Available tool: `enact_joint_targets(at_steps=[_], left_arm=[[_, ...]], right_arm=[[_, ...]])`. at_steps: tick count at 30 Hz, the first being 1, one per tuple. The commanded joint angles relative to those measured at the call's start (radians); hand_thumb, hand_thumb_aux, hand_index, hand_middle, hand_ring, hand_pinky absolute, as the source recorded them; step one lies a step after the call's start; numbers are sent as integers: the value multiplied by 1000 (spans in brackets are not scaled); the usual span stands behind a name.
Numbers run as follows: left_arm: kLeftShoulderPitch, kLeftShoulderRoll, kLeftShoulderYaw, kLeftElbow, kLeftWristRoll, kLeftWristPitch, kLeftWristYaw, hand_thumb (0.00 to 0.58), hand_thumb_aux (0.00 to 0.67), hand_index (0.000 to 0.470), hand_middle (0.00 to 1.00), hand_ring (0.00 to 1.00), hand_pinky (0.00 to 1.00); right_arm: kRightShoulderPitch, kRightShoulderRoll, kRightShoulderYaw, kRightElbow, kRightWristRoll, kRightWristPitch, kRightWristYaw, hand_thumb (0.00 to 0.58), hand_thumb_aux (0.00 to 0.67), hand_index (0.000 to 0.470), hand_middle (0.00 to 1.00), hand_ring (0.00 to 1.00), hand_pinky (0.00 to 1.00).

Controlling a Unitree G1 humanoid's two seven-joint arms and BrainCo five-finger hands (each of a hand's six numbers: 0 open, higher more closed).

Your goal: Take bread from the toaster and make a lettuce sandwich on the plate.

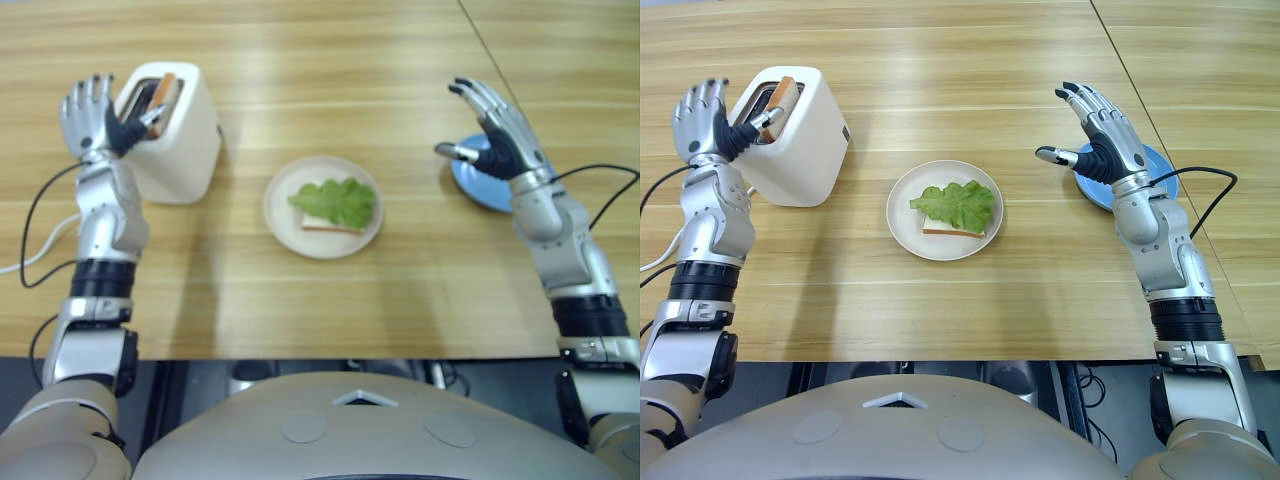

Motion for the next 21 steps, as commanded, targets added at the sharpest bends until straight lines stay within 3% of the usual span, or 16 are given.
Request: enact_joint_targets(at_steps=[1,10,11,12,13,21], left_arm=[[-35,-3,-51,116,-35,-18,-4,0,0,0,0,0,0],[-37,-7,-82,157,-83,-32,34,0,0,0,0,0,0],[-35,-6,-72,155,-97,-35,45,79,47,32,0,0,0],[-34,-3,-61,147,-107,-38,61,580,670,460,408,408,408],[-31,0,-51,134,-118,-41,75,580,670,460,1000,1000,1000],[-7,7,-16,-43,-145,-91,198,580,670,460,1000,1000,1000]], right_arm=[[-2,-6,-9,19,10,-2,9,0,0,0,0,0,0],[-12,9,-1,83,33,-23,14,0,0,0,0,0,0],[-12,9,-1,83,31,-24,13,0,0,0,0,0,0],[-13,10,-1,83,32,-26,13,0,0,0,0,0,0],[-14,10,0,84,31,-26,12,0,0,0,0,0,0],[-20,13,5,89,22,-25,7,0,0,0,0,0,0]])
